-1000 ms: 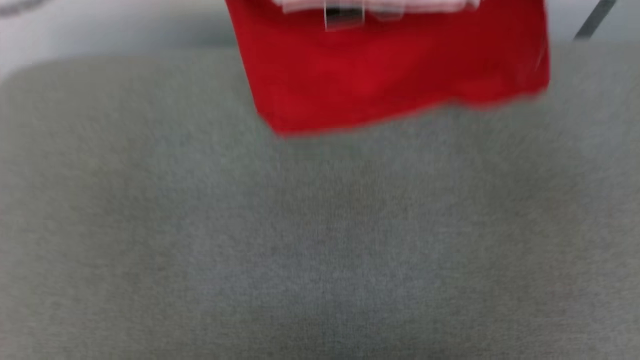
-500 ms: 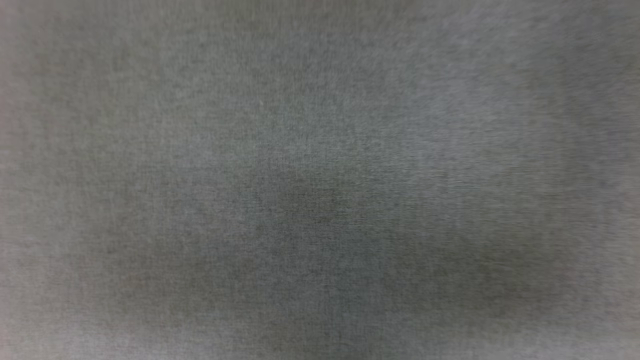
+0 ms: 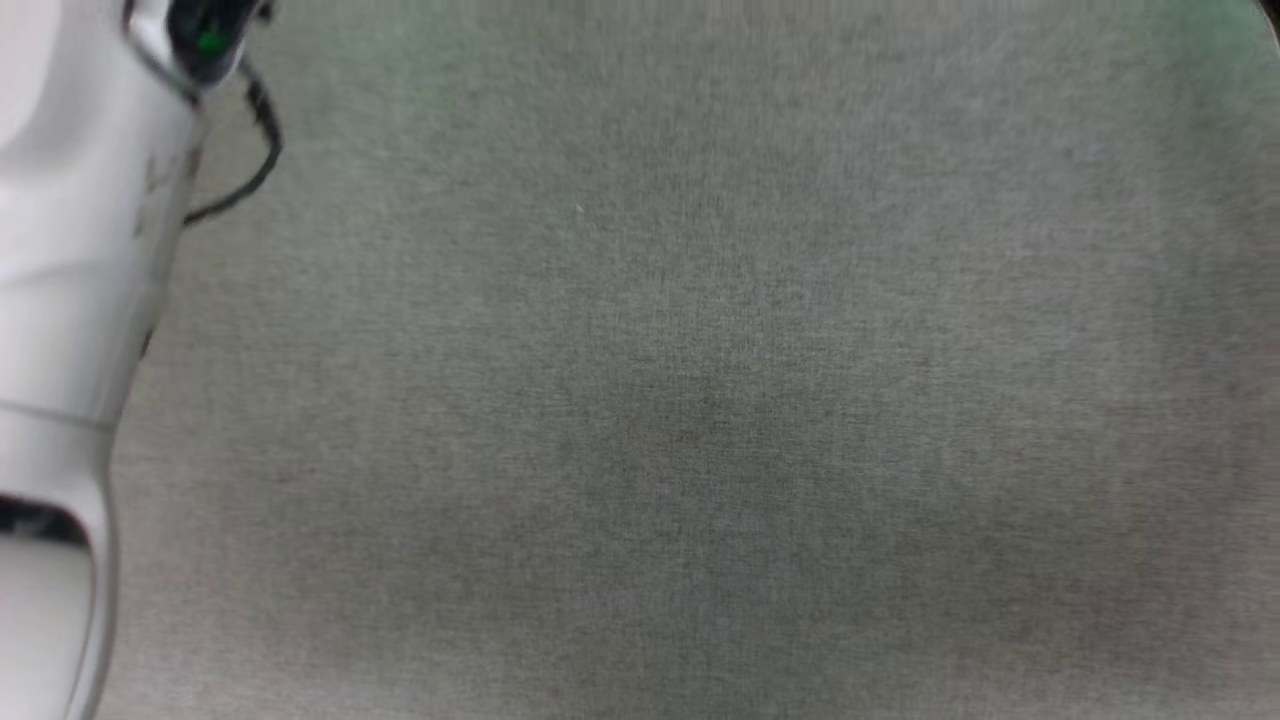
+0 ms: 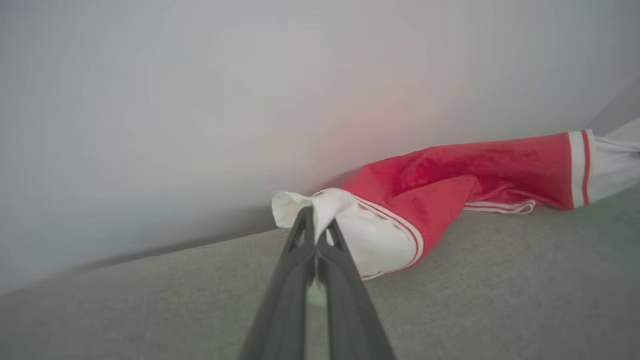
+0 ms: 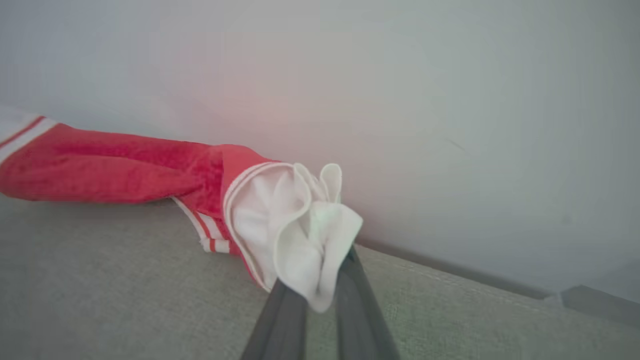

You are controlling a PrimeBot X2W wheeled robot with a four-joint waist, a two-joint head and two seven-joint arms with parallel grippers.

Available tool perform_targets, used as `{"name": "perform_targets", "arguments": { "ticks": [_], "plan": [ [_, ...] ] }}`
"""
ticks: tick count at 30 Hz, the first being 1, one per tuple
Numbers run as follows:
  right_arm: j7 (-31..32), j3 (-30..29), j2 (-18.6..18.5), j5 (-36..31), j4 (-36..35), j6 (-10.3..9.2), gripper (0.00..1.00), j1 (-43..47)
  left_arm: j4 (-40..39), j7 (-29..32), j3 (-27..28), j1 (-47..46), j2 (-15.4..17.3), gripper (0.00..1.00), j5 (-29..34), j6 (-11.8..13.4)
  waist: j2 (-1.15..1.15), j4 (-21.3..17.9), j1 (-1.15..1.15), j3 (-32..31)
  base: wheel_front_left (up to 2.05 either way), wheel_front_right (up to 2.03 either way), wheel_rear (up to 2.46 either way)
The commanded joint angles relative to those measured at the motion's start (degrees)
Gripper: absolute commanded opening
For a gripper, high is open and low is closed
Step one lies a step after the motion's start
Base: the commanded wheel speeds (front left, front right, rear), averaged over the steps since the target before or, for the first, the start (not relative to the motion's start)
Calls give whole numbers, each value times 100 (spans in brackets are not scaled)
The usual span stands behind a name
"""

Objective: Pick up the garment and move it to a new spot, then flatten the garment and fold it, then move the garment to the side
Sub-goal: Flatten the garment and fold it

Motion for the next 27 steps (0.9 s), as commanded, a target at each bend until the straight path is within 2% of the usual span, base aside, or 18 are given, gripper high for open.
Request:
{"name": "perform_targets", "arguments": {
  "ticks": [1,6,13,21,25,26,27],
  "plan": [
    [168,-33,-186,258,-150,-6,0,199,-136,127,-21,229,95,0,-102,-17,0,-51,0,-611,0,0,0],
    [1027,5,-612,871,-510,-6,0,756,-576,533,43,773,490,0,-396,10,0,-106,0,-1110,0,0,0],
    [2053,233,-1274,1555,-1387,-6,0,1761,-1612,1228,33,1893,1029,0,-738,313,0,-175,0,-1656,0,0,0],
    [2553,482,-2233,2007,-2646,-6,0,3260,-3612,1680,153,3744,1858,0,-1116,1244,0,-164,0,-2025,0,0,0],
    [2745,471,-2572,2266,-3117,-6,0,4037,-4519,1780,265,4736,2309,0,-1286,1837,0,-133,0,-2138,0,0,0],
    [2745,471,-2572,2266,-3117,-6,0,4037,-4519,1780,265,4736,2309,0,-1286,1837,0,-133,0,-2138,0,0,0],
    [2785,435,-2654,2349,-3234,-6,0,4200,-4729,1813,286,4964,2423,0,-1321,1985,0,-127,0,-2160,0,0,0]
  ]
}}
